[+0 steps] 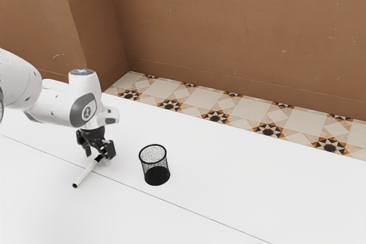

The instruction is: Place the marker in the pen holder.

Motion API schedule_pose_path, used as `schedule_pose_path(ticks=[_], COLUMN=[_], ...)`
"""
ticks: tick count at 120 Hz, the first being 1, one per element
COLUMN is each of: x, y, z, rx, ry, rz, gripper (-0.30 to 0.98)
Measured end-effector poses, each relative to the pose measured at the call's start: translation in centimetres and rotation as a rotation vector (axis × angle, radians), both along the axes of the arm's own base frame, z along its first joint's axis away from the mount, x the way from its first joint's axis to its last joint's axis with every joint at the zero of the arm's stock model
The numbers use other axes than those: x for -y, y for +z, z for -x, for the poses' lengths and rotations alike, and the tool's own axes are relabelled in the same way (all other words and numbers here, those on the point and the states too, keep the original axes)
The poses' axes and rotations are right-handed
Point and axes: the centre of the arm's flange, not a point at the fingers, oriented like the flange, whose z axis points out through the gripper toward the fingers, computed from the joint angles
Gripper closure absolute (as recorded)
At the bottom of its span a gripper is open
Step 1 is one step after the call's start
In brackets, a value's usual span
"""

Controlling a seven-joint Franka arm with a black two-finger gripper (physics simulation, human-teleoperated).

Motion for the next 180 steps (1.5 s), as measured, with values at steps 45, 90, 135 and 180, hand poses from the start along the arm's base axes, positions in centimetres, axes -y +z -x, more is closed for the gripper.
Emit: schedule_pose_path(ticks=[45, 90, 135, 180], x=[-0.1, -1.0, -1.2, -1.2], y=[-1.0, -0.7, -0.4, 1.7], z=[-0.1, 0.0, -0.1, -0.6], rx=[0.011, 0.018, 0.019, 0.061], ry=[0.017, 0.036, 0.04, 0.046], rz=[-0.001, -0.006, -0.005, -0.015], gripper=[0.0, 0.16, 0.64, 0.75])
